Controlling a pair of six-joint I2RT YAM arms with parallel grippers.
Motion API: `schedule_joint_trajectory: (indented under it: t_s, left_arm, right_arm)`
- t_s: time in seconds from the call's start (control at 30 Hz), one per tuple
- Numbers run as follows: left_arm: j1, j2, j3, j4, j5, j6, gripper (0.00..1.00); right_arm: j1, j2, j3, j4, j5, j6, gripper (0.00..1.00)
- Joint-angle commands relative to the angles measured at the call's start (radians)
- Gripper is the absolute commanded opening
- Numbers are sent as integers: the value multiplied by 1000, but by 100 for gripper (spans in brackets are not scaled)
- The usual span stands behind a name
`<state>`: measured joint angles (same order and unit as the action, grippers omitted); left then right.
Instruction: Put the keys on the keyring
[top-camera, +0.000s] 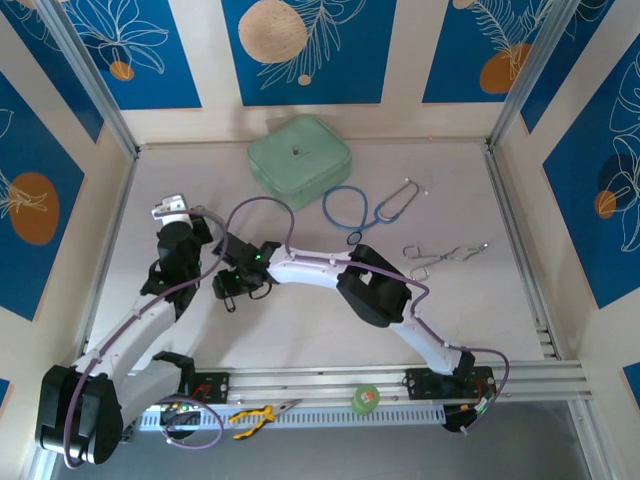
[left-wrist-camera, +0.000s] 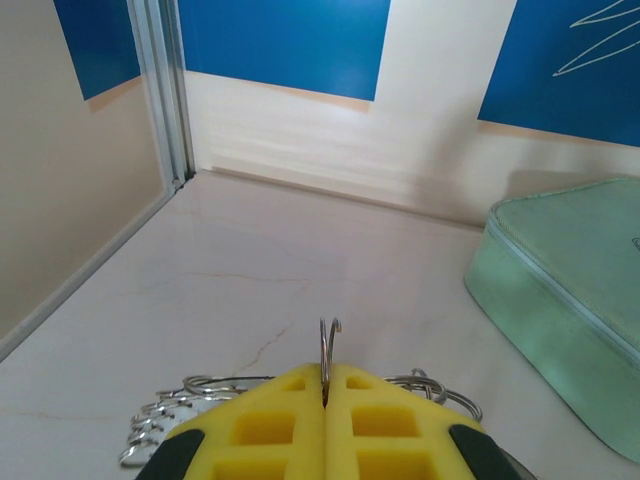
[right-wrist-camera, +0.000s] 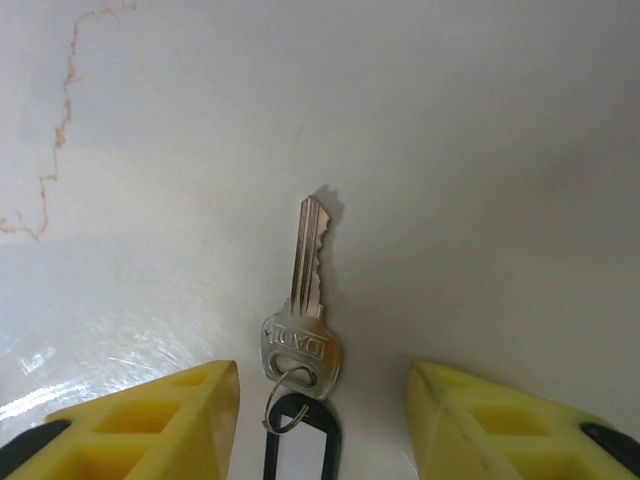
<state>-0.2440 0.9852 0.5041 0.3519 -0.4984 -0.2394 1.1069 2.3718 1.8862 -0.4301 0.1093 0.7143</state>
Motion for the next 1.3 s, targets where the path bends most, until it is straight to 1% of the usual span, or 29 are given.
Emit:
schedule_joint_trajectory:
  t_s: [0.0,0.2,0.27,0.33,0.37,0.5,0.57,0.7,0.8,0.87,0.97,1.0,1.07,1.17,1.23,1.27]
  left_arm:
    - [6,-19,25,44,13,-28,0]
    - [6,-22,27,44,18,-29,0]
    - [6,-22,28,43,19,-29,0]
    - [6,-23,27,44,19,-31,0]
    - [6,-24,29,44,20,-31,0]
    - [6,-27,27,36,26,-34,0]
    - [6,-31,24,35,34,-28,0]
    - [6,-41,21,29,84,0,0]
    - [5,-40,31,18,181,28,0]
    - [3,-35,42,12,265,51,0]
    - [0,-28,39,31,442,88,0]
    - [-3,-23,37,36,509,101,0]
    - [-16,-11,37,41,608,109,0]
    - [-59,1,33,60,774,145,0]
    - [-113,1,28,70,909,208,0]
    - [-149,3,24,65,937,243,0]
  right_arm:
    - [21,59,53,-58,13,-6,43]
    - [43,88,113,-134,58,-27,31]
    - [48,95,128,-156,74,-30,24]
    - [50,101,141,-174,88,-30,20]
    - [50,104,148,-184,91,-32,15]
    - [56,86,156,-210,102,-41,5]
    - [56,39,114,-193,100,-47,0]
    - [45,-142,-75,-130,104,-61,0]
    - [25,-303,-250,-116,114,-99,0]
    - [3,-424,-391,-107,107,-125,0]
    - [-42,-579,-582,-90,72,-159,0]
    - [-67,-628,-645,-83,55,-180,0]
    - [-116,-707,-747,-95,36,-207,0]
    - [-191,-806,-863,-119,9,-223,0]
    - [-231,-866,-923,-130,11,-214,0]
    - [-244,-891,-945,-131,15,-210,0]
